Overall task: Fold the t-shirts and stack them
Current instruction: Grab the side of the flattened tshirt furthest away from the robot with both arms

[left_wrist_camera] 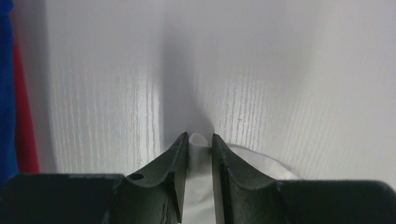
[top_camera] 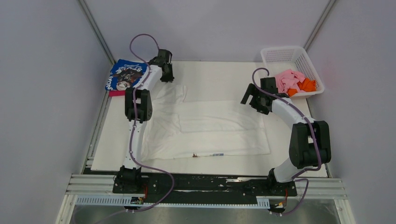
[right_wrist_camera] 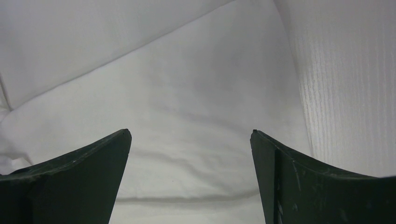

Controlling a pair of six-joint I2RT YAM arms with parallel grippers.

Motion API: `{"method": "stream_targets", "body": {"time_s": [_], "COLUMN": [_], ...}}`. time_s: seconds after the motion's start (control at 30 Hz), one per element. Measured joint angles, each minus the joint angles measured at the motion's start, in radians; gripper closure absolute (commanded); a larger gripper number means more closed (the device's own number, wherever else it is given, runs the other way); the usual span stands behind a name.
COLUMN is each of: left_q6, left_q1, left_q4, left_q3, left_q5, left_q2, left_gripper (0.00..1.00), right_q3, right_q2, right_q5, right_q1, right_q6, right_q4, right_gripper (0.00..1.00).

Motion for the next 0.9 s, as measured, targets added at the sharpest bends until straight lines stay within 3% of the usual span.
{"method": "stream_targets", "body": {"time_s": [0.03,0.13,0.4,0.63,0.9], "left_q6": [0.002,0.002,0.006,0.008,0.008], "left_q1": [-0.004,-0.013,-0.025,-0.051,-0.089], "left_q4": [0.000,-0.003,-0.006,0.008,0.087], "left_q3": [-0.003,-0.005,-0.035,-0.228,-0.449], "left_q5": [-0.007,-0.024,-0.043,-0.039,-0.030], "left_q2": [-0.001,-0.003,-0.024,-0.156,-0.378], "left_gripper": [0.75,1.00,1.00,1.00,1.00], "right_q3": [0.000,0.000,-0.002,0.025,0.265], "right_q2": [0.000,0.000,0.005,0.048,0.232], "right_q5": [0.002,0.010,0.064,0.119,0.221], "right_q1": [0.000,0.000,-0.003,-0.003,-0.007], "right_q6": [0.000,0.000,0.001,0.009,0.012], "right_q4": [0.000,0.000,0.001,-0.013,-0.114], "right_gripper": [0.00,0.00,0.00,0.00,0.05]}}
